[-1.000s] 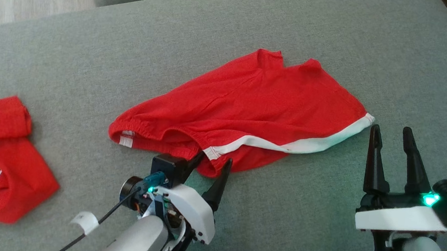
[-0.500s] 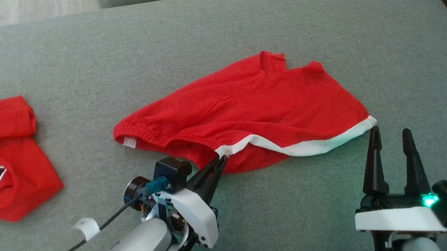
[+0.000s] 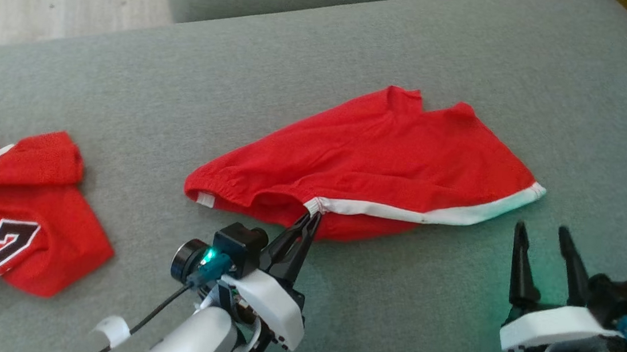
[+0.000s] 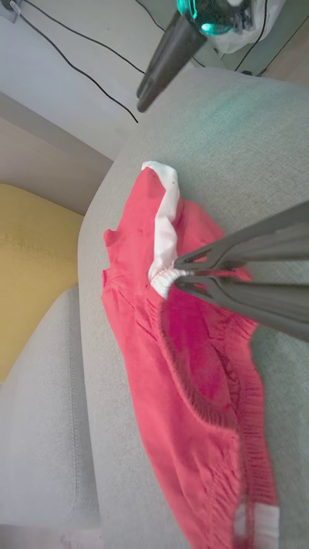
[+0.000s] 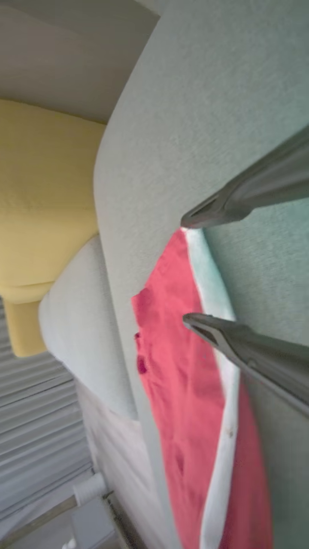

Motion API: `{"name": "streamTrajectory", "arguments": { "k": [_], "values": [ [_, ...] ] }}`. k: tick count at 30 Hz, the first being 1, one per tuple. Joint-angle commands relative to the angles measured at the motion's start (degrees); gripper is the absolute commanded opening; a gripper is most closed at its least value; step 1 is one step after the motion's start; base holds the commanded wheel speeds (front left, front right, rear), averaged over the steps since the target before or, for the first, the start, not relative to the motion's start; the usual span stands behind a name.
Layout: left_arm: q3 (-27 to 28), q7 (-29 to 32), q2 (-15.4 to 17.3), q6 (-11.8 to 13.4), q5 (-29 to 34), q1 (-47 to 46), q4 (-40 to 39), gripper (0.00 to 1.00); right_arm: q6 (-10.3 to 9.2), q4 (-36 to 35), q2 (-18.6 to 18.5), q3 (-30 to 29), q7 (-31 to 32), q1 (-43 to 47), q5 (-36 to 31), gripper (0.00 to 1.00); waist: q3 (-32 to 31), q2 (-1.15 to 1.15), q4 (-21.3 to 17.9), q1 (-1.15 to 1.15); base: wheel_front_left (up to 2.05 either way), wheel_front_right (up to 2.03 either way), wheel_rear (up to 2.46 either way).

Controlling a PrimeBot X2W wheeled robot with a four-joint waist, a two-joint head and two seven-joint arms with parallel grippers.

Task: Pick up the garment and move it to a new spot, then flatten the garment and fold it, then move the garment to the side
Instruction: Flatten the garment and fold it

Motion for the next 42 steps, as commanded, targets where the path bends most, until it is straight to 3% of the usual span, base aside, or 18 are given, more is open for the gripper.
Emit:
{"name": "streamTrajectory", "arguments": {
  "k": [1, 18, 42],
  "values": [
    [1.46, -0.86, 0.7, -0.34, 0.57, -1.2, -2.57, 0.0, -0.04, 0.83, -0.22, 0.24, 0.74, -3.32, -1.11, 1.0, -0.23, 0.0, 0.88, 0.0, 0.0, 0.0, 0.0],
    [1.27, -1.44, 3.04, 1.55, 1.54, -0.07, -5.86, 0.0, -0.04, 17.45, -0.22, -7.97, 4.54, -12.73, -8.16, 1.0, 0.58, 0.0, 3.84, 0.0, 0.0, 0.0, 0.0],
    [1.79, -1.6, 3.53, 2.6, 0.03, -0.42, -6.48, 0.0, -0.04, 26.59, -0.22, -9.65, 2.93, -17.79, -16.68, 1.0, 1.69, 0.0, 5.06, 0.0, 0.0, 0.0, 0.0]
  ]
}}
